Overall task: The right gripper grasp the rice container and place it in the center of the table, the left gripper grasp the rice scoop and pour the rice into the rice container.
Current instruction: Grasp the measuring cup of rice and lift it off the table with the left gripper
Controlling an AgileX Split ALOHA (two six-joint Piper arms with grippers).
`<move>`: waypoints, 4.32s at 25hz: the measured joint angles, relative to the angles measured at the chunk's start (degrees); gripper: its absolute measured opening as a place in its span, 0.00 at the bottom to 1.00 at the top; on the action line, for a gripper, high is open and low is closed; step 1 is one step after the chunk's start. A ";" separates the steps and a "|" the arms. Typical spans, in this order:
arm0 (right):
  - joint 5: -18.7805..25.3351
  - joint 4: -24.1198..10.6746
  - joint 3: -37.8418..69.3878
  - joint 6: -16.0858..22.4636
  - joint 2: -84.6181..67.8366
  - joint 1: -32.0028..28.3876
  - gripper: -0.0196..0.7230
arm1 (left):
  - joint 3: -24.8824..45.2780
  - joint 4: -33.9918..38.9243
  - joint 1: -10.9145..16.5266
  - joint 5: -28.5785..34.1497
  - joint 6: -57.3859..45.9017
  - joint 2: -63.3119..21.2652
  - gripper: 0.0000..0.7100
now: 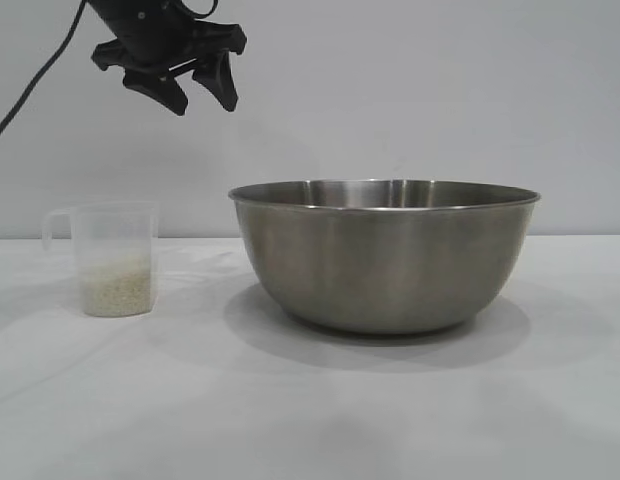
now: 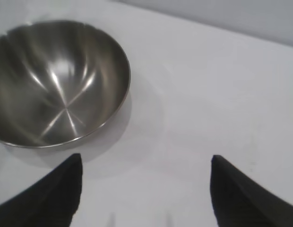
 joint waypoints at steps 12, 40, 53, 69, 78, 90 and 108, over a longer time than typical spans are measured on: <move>7.21 1.49 2.92 2.84 -8.10 0.00 0.71 | 0.00 1.14 0.00 0.37 0.00 -0.26 0.61; 13.76 -1.33 3.92 3.35 -24.57 0.00 0.71 | 28.33 2.81 -0.13 -20.45 2.17 -24.13 0.61; 13.76 -1.33 3.92 3.35 -24.57 0.00 0.71 | 61.47 -0.83 -9.36 -55.08 1.80 -32.45 0.61; 13.76 -1.33 3.92 3.35 -24.57 0.00 0.71 | 72.70 -10.57 -13.42 -64.10 -9.27 -27.12 0.61; 13.76 -1.33 3.92 3.35 -24.57 0.00 0.71 | 72.70 -4.53 -13.42 -72.18 -18.41 -14.92 0.61; 13.76 -1.33 3.92 3.35 -24.57 0.00 0.71 | 72.49 -1.43 -13.42 -76.96 -22.85 -6.70 0.61; 13.76 -1.33 3.92 3.35 -24.57 0.00 0.71 | 66.75 -3.20 -13.42 -77.07 -26.47 -0.08 0.61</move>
